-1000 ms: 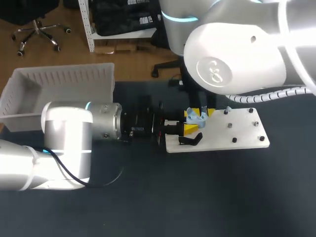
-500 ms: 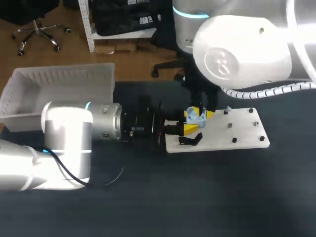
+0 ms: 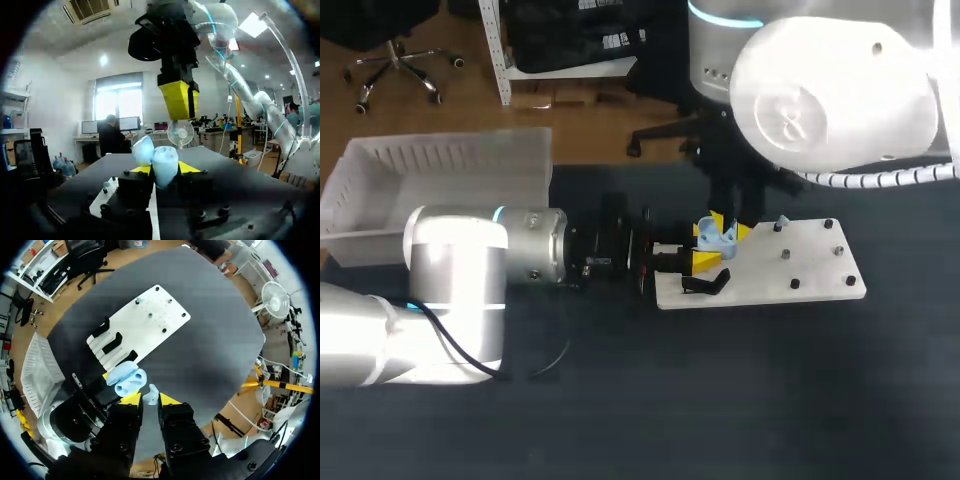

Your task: Pick up each earbud case from the left stands, insert the matching earbuds, close the lid, and place the case in the box.

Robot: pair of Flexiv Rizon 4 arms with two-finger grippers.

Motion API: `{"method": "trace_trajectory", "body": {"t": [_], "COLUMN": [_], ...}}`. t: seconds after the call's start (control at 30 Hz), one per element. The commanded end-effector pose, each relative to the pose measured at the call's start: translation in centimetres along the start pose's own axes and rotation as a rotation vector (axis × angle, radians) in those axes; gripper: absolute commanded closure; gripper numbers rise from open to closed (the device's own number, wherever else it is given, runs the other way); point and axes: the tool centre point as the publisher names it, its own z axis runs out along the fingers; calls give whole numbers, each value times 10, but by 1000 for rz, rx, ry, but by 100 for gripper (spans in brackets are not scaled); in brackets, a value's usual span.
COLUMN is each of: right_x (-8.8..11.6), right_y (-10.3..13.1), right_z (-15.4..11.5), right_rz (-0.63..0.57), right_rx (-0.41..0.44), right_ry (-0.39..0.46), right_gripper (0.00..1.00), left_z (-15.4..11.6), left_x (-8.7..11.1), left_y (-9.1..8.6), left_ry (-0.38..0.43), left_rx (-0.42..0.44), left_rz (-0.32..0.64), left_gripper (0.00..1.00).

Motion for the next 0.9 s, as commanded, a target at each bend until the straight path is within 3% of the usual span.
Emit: {"method": "trace_trajectory", "body": {"t": [0.03, 0.9], "right_x": [1, 3], "right_y": [-2, 19], "right_z": [0, 4], "right_rz": [3, 73], "right_rx": [-3, 23], "right_ry": [-4, -30], "right_gripper": [100, 100], "left_z": [0, 0], "left_x": [1, 1], "left_y": [-1, -1], "left_ry": [-3, -3], "left_rx": [-4, -4], "left_rz": [3, 3], "left_gripper": [100, 100]}}
